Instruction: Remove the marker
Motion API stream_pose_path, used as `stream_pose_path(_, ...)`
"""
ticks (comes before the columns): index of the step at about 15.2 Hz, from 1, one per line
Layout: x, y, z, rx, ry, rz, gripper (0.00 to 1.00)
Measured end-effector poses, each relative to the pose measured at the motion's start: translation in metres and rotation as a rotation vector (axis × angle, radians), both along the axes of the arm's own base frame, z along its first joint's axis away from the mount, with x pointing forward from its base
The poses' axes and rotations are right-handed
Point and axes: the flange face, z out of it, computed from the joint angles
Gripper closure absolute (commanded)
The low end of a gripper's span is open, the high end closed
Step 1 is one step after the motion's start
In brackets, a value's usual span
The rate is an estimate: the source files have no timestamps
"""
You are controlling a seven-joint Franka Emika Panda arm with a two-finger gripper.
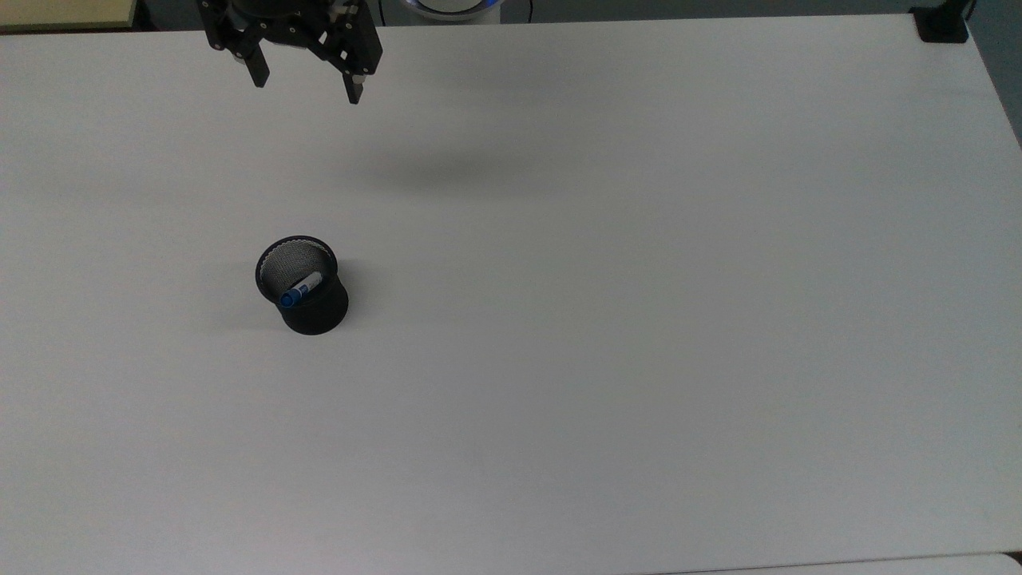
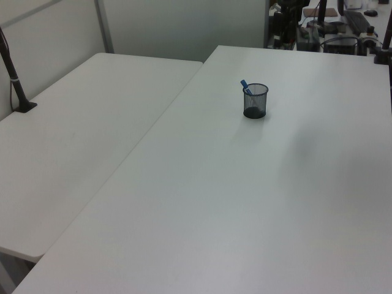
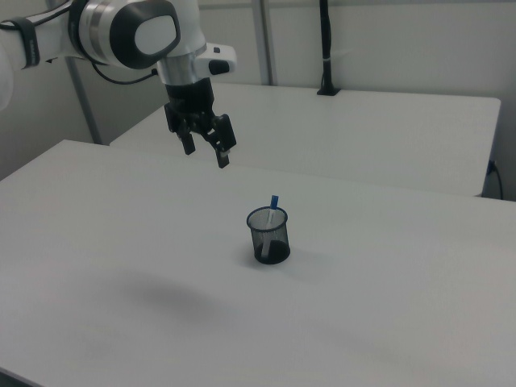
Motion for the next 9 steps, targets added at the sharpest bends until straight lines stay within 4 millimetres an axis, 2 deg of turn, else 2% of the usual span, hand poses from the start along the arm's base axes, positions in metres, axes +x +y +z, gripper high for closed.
stream_pose_path(9, -0.0052, -0.0078, -0.0004, 0.005, 0.029, -0.014, 0.00)
